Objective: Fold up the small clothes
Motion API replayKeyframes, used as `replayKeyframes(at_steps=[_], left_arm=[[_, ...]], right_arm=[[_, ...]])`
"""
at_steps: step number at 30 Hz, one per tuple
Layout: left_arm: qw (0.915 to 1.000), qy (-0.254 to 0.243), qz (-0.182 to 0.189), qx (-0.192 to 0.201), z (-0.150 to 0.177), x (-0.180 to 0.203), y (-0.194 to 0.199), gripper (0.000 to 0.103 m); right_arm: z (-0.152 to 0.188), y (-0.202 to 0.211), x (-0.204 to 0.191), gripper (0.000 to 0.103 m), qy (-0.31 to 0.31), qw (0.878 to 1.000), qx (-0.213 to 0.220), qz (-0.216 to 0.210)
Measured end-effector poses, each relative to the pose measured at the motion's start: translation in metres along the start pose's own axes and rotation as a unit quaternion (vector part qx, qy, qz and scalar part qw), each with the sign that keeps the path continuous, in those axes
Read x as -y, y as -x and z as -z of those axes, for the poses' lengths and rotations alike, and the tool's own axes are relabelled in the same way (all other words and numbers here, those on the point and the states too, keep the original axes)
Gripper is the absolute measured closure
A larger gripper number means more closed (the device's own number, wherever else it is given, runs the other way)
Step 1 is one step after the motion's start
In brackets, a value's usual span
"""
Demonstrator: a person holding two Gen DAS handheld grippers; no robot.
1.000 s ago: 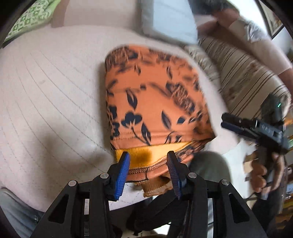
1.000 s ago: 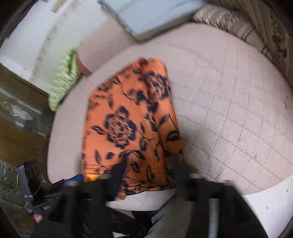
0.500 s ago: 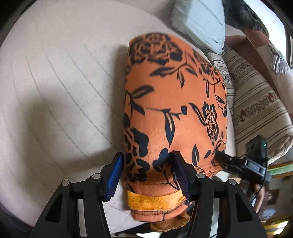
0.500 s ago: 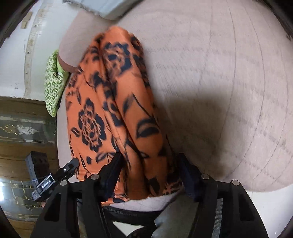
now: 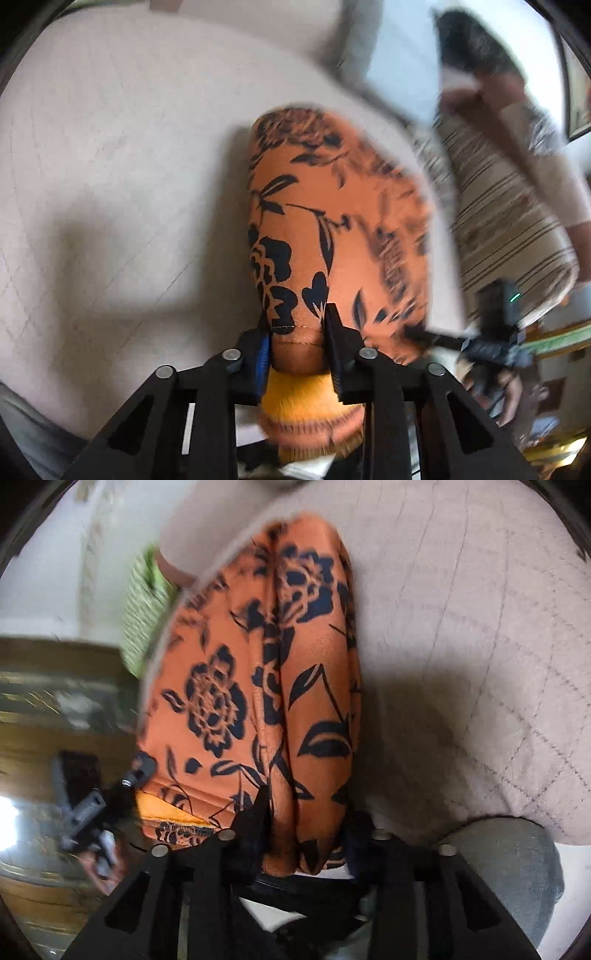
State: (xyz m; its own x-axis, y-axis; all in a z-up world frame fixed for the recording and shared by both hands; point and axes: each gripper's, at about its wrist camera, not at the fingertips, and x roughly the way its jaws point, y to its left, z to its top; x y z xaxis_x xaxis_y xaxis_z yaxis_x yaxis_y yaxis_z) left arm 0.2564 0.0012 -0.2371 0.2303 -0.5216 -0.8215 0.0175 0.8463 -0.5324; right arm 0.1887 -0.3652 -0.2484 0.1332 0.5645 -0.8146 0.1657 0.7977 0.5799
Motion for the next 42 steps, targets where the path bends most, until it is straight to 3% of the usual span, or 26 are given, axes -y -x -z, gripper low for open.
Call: replayKeyframes(at_steps=[2, 3, 4, 5, 6, 8, 11, 16, 20, 22, 26, 28, 29, 30, 33, 35, 38, 42], left_arm=[[1.0, 0.0, -0.001, 0.001, 0.005, -0.008, 0.002, 0.074], [0.9999, -0.003, 0.003, 0.011, 0.005, -0.01, 0.009, 0.072], [0.9996, -0.008, 0.005, 0.025, 0.003, -0.01, 0.017, 0.07], [0.9992, -0.012, 0.006, 0.037, 0.0, -0.008, 0.024, 0.063], [0.9986, -0.014, 0.006, 0.05, -0.003, -0.007, 0.031, 0.052], [0.9976, -0.007, -0.003, 0.069, -0.017, -0.004, 0.037, 0.046], [0.9969, 0.017, -0.011, 0.076, -0.044, -0.005, 0.032, 0.046], [0.9983, 0.039, 0.014, 0.042, -0.093, -0.007, -0.011, 0.046], [0.9974, 0.065, 0.03, 0.013, -0.113, -0.02, -0.05, 0.046], [0.9955, 0.079, 0.051, 0.011, -0.116, -0.023, -0.064, 0.046], [0.9897, 0.11, 0.09, 0.008, -0.112, -0.044, -0.082, 0.04], [0.9836, 0.13, 0.125, 0.008, -0.112, -0.053, -0.091, 0.052], [0.9833, 0.131, 0.127, 0.006, -0.113, -0.053, -0.093, 0.061], [0.9834, 0.13, 0.126, 0.007, -0.114, -0.051, -0.09, 0.07], [0.982, 0.113, 0.15, 0.022, -0.119, -0.044, -0.064, 0.075], [0.9852, 0.081, 0.143, 0.051, -0.129, -0.037, -0.037, 0.075], [0.9815, 0.081, 0.157, 0.075, -0.159, -0.046, -0.003, 0.075], [0.9818, 0.073, 0.135, 0.112, -0.209, -0.059, 0.027, 0.074]], right_arm=[[-0.001, 0.009, -0.005, 0.059, 0.005, 1.0, 0.014, 0.003], [-0.002, 0.023, -0.008, 0.052, 0.01, 0.999, 0.038, 0.005], [-0.002, 0.031, -0.009, 0.045, 0.015, 0.999, 0.051, 0.008], [-0.006, 0.041, -0.013, 0.026, 0.021, 0.997, 0.068, 0.013], [-0.012, 0.051, -0.017, 0.017, 0.03, 0.995, 0.088, 0.019], [-0.031, 0.056, -0.021, 0.016, 0.037, 0.994, 0.097, 0.016], [-0.067, 0.053, -0.027, 0.016, 0.034, 0.993, 0.114, 0.003], [-0.125, 0.016, -0.024, 0.017, 0.017, 0.995, 0.097, -0.012], [-0.149, -0.012, -0.009, 0.026, -0.016, 0.996, 0.082, -0.023], [-0.148, -0.019, -0.001, 0.031, -0.03, 0.996, 0.071, -0.04], [-0.136, -0.025, 0.008, 0.031, -0.025, 0.995, 0.08, -0.053], [-0.138, -0.028, 0.005, 0.036, -0.031, 0.995, 0.081, -0.053], [-0.139, -0.031, 0.004, 0.051, -0.035, 0.995, 0.072, -0.059], [-0.139, -0.032, 0.005, 0.068, -0.044, 0.994, 0.062, -0.074], [-0.143, -0.018, -0.014, 0.074, -0.019, 0.995, 0.072, -0.062], [-0.151, -0.007, -0.034, 0.075, 0.006, 0.994, 0.084, -0.075], [-0.182, 0.003, -0.074, 0.075, 0.043, 0.989, 0.099, -0.098], [-0.238, -0.011, -0.115, 0.075, 0.073, 0.986, 0.106, -0.104]])
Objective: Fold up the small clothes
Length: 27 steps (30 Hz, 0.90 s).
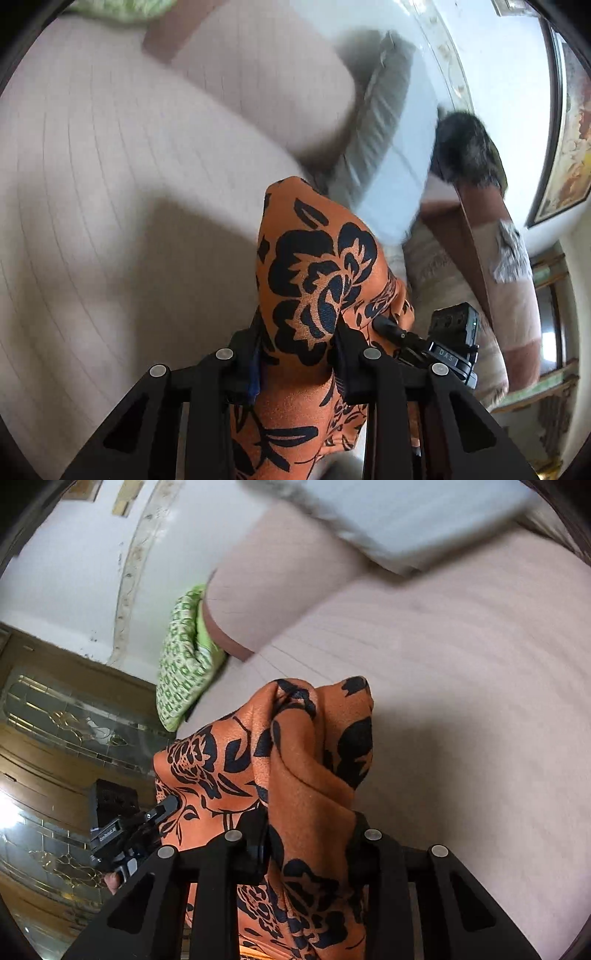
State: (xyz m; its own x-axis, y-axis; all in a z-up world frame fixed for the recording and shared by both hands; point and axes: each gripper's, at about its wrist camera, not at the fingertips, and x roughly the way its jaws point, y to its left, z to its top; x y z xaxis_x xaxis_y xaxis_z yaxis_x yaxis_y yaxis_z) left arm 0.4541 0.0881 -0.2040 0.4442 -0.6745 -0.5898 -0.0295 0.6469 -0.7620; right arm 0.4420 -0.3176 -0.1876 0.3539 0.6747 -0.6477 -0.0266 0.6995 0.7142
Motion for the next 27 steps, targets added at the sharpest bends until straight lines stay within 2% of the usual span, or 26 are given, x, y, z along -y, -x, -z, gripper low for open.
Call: replayKeyframes(at_steps=[2, 4, 5, 7, 9, 11, 13, 14, 15, 16, 17, 22, 23, 24, 25, 26, 27], left_arm=[[0.9998, 0.004, -0.007, 0.015, -0.027, -0.004, 0.001, 0.073], [0.9992, 0.015, -0.023, 0.03, -0.049, -0.016, -0.002, 0.066], [0.9984, 0.024, -0.037, 0.035, -0.054, -0.027, -0.005, 0.059], [0.9944, 0.06, -0.085, 0.019, -0.056, -0.058, -0.023, 0.058], [0.9917, 0.074, -0.105, 0.001, -0.049, -0.077, -0.031, 0.058], [0.9934, 0.082, -0.08, 0.002, -0.037, -0.085, -0.023, 0.057], [0.9946, 0.08, -0.064, 0.017, -0.023, -0.086, -0.004, 0.052], [0.9944, 0.078, -0.066, 0.029, -0.014, -0.086, 0.005, 0.047], [0.9943, 0.074, -0.069, 0.033, -0.004, -0.086, 0.012, 0.044], [0.9946, 0.07, -0.071, 0.029, 0.006, -0.09, 0.017, 0.044], [0.9949, 0.068, -0.07, 0.023, 0.016, -0.09, 0.02, 0.044], [0.995, 0.069, -0.07, -0.016, 0.053, -0.086, 0.011, 0.045], [0.9945, 0.069, -0.076, -0.019, 0.057, -0.084, 0.008, 0.046], [0.9938, 0.068, -0.085, -0.02, 0.06, -0.081, 0.005, 0.051], [0.9933, 0.064, -0.094, -0.019, 0.063, -0.082, 0.0, 0.058], [0.9928, 0.067, -0.097, -0.022, 0.065, -0.083, -0.005, 0.073], [0.9924, 0.075, -0.094, -0.024, 0.067, -0.084, -0.005, 0.079]], right_arm=[[-0.025, -0.019, -0.005, 0.075, 0.003, 1.0, 0.002, -0.004], [-0.041, -0.041, -0.008, 0.073, 0.011, 1.0, 0.0, 0.006], [-0.046, -0.051, -0.007, 0.071, 0.015, 1.0, -0.003, 0.016], [-0.053, -0.077, 0.002, 0.065, 0.013, 0.998, -0.02, 0.057], [-0.052, -0.096, 0.016, 0.064, 0.011, 0.993, -0.046, 0.107], [-0.045, -0.086, 0.023, 0.064, -0.005, 0.993, -0.05, 0.109], [-0.024, -0.051, 0.012, 0.062, 0.001, 0.996, -0.02, 0.085], [-0.012, -0.036, 0.006, 0.051, 0.01, 0.997, -0.007, 0.077], [0.002, -0.023, 0.001, 0.031, 0.019, 0.997, -0.004, 0.071], [0.014, -0.016, -0.002, 0.024, 0.025, 0.997, -0.006, 0.07], [0.026, -0.011, -0.003, 0.023, 0.026, 0.997, -0.008, 0.07], [0.08, -0.028, 0.027, 0.026, -0.019, 0.995, -0.051, 0.084], [0.084, -0.035, 0.03, 0.035, -0.028, 0.995, -0.058, 0.08], [0.089, -0.039, 0.033, 0.053, -0.037, 0.994, -0.065, 0.076], [0.094, -0.042, 0.037, 0.059, -0.048, 0.994, -0.065, 0.073], [0.097, -0.04, 0.038, 0.062, -0.047, 0.995, -0.058, 0.071], [0.097, -0.037, 0.037, 0.072, -0.043, 0.995, -0.056, 0.073]])
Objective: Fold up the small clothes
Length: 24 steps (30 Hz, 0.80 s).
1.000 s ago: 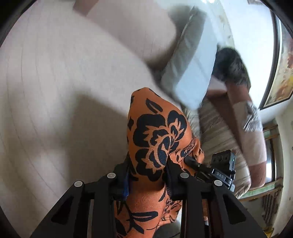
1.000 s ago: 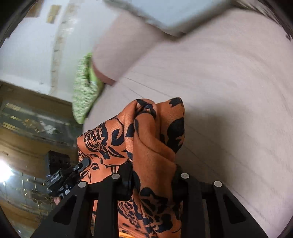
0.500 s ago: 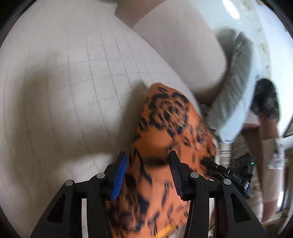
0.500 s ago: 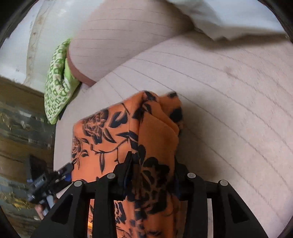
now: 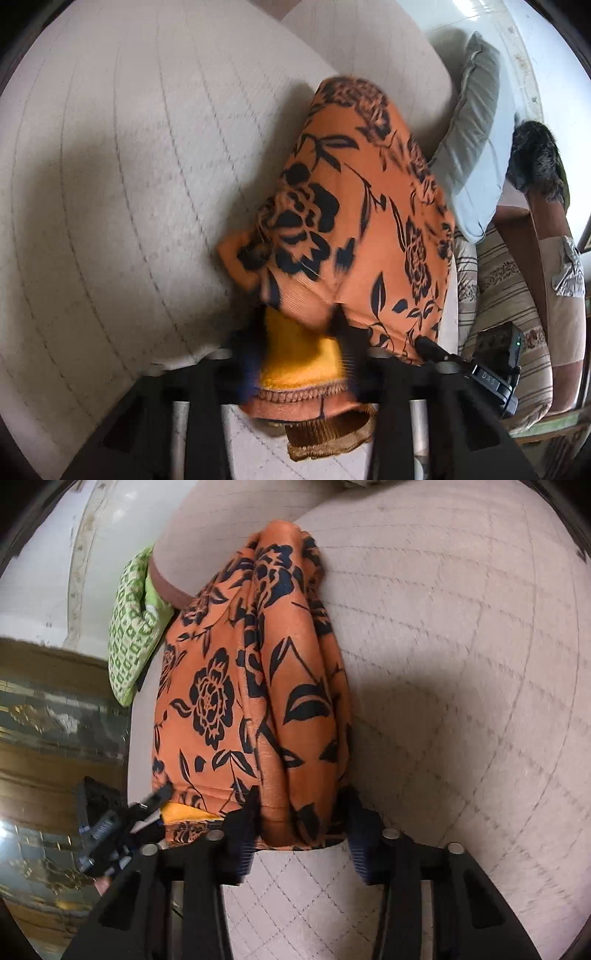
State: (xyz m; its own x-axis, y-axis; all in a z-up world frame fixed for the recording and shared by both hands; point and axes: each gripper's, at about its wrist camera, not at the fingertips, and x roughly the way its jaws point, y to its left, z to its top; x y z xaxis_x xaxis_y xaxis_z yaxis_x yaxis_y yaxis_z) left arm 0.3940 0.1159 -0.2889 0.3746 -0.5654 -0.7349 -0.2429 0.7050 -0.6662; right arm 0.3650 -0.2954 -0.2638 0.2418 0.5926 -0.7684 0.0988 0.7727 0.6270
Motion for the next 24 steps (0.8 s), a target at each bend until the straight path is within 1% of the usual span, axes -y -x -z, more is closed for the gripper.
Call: replayKeyframes(at_steps=[1, 2, 3, 5, 6, 7, 8, 9, 11, 12, 13, 14, 15, 16, 17, 18, 20, 22, 23, 24], left_arm=[[1.0, 0.005, 0.005, 0.005, 0.002, 0.002, 0.005, 0.085], [0.9999, -0.006, 0.005, 0.013, 0.003, 0.009, 0.014, 0.088], [0.9995, -0.021, 0.005, 0.024, 0.005, 0.017, 0.024, 0.089], [0.9989, -0.03, 0.007, 0.036, 0.01, 0.025, 0.032, 0.091], [0.9987, -0.033, -0.004, 0.037, 0.011, 0.025, 0.032, 0.091], [0.9984, -0.036, -0.033, 0.028, 0.011, 0.024, 0.022, 0.091], [0.9979, -0.037, -0.051, 0.018, 0.013, 0.019, 0.016, 0.088], [0.9961, -0.043, -0.076, 0.009, 0.016, 0.015, 0.006, 0.077], [0.9938, -0.057, -0.093, 0.022, 0.022, 0.021, 0.011, 0.07], [0.9915, -0.063, -0.112, 0.023, 0.028, 0.027, 0.02, 0.067], [0.9896, -0.071, -0.122, 0.026, 0.034, 0.032, 0.028, 0.067], [0.9866, -0.086, -0.134, 0.038, 0.045, 0.038, 0.039, 0.067], [0.9836, -0.099, -0.143, 0.046, 0.056, 0.044, 0.046, 0.066], [0.9791, -0.117, -0.157, 0.055, 0.07, 0.05, 0.055, 0.065], [0.9753, -0.129, -0.169, 0.059, 0.087, 0.052, 0.063, 0.062], [0.9714, -0.138, -0.183, 0.063, 0.105, 0.057, 0.072, 0.06], [0.9667, -0.148, -0.197, 0.07, 0.133, 0.071, 0.083, 0.06], [0.9598, -0.162, -0.214, 0.082, 0.165, 0.086, 0.099, 0.057], [0.9572, -0.169, -0.217, 0.089, 0.18, 0.093, 0.111, 0.053], [0.9537, -0.174, -0.225, 0.098, 0.194, 0.098, 0.122, 0.051]], right_arm=[[0.001, 0.005, -0.001, 0.075, -0.004, 1.0, 0.004, -0.002], [0.003, 0.013, -0.003, 0.077, -0.005, 1.0, 0.01, -0.007], [0.004, 0.016, -0.008, 0.079, 0.002, 1.0, 0.016, -0.003], [0.005, 0.022, -0.015, 0.08, 0.013, 0.999, 0.023, 0.025], [0.005, 0.019, -0.016, 0.08, 0.015, 0.999, 0.02, 0.04], [0.004, 0.014, -0.014, 0.08, 0.019, 0.998, 0.014, 0.055], [0.002, 0.002, -0.009, 0.079, 0.016, 0.997, 0.001, 0.074], [0.001, -0.002, -0.004, 0.076, 0.006, 0.998, -0.004, 0.069], [0.002, 0.003, -0.004, 0.072, -0.008, 0.998, 0.003, 0.062], [0.007, 0.013, -0.006, 0.066, -0.015, 0.998, 0.009, 0.059], [0.013, 0.021, -0.01, 0.065, -0.015, 0.998, 0.017, 0.062], [0.02, 0.029, -0.014, 0.063, -0.011, 0.998, 0.02, 0.066], [0.033, 0.04, -0.018, 0.057, -0.006, 0.997, 0.019, 0.07], [0.044, 0.047, -0.022, 0.053, -0.005, 0.997, 0.018, 0.071], [0.056, 0.056, -0.027, 0.046, -0.002, 0.997, 0.02, 0.074], [0.067, 0.061, -0.034, 0.043, 0.005, 0.997, 0.021, 0.079], [0.093, 0.074, -0.049, 0.043, 0.023, 0.995, 0.029, 0.094], [0.121, 0.09, -0.066, 0.042, 0.039, 0.993, 0.037, 0.106], [0.135, 0.1, -0.07, 0.041, 0.046, 0.992, 0.043, 0.109], [0.15, 0.111, -0.077, 0.038, 0.055, 0.991, 0.052, 0.112]])
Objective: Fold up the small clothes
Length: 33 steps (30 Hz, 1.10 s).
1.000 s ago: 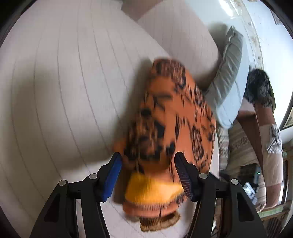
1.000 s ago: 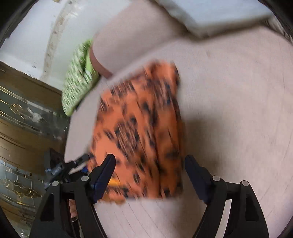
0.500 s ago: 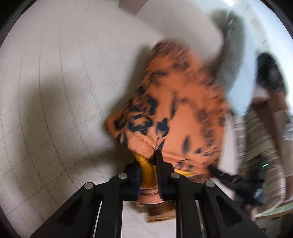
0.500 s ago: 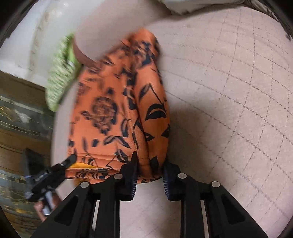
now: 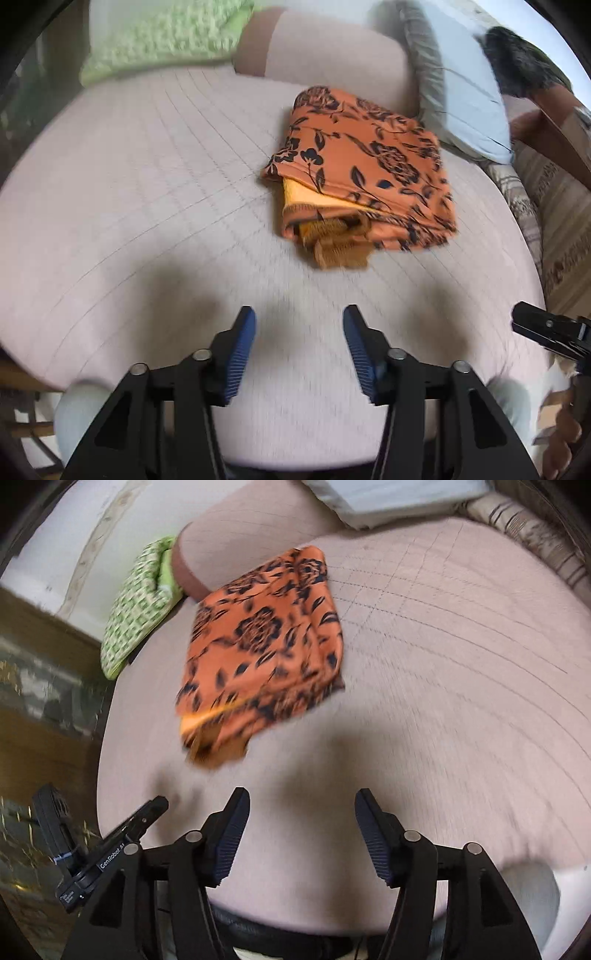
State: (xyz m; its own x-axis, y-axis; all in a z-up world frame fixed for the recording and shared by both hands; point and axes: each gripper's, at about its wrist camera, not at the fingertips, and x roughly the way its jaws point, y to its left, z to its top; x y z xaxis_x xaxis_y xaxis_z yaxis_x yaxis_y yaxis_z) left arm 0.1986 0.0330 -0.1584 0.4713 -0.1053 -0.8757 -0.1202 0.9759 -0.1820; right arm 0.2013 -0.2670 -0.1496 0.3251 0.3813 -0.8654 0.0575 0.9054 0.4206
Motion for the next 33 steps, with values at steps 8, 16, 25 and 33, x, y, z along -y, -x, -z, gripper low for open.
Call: replayKeyframes(at_steps=[8, 16, 25, 33], left_arm=[[0.9907, -0.037, -0.068, 0.112, 0.056, 0.032, 0.137, 0.039], [0.9821, -0.056, -0.063, 0.168, 0.11, 0.05, 0.22, 0.036], [0.9774, -0.045, -0.055, 0.199, 0.138, 0.049, 0.259, 0.036], [0.9748, -0.076, -0.052, 0.203, 0.153, 0.045, 0.283, 0.033]], right_arm=[[0.072, 0.076, -0.048, 0.033, 0.065, 0.995, 0.064, 0.033], [0.11, 0.141, -0.083, 0.025, 0.099, 0.984, 0.14, 0.054], [0.132, 0.168, -0.113, 0.023, 0.128, 0.976, 0.168, 0.059], [0.145, 0.18, -0.124, 0.023, 0.14, 0.97, 0.187, 0.064]])
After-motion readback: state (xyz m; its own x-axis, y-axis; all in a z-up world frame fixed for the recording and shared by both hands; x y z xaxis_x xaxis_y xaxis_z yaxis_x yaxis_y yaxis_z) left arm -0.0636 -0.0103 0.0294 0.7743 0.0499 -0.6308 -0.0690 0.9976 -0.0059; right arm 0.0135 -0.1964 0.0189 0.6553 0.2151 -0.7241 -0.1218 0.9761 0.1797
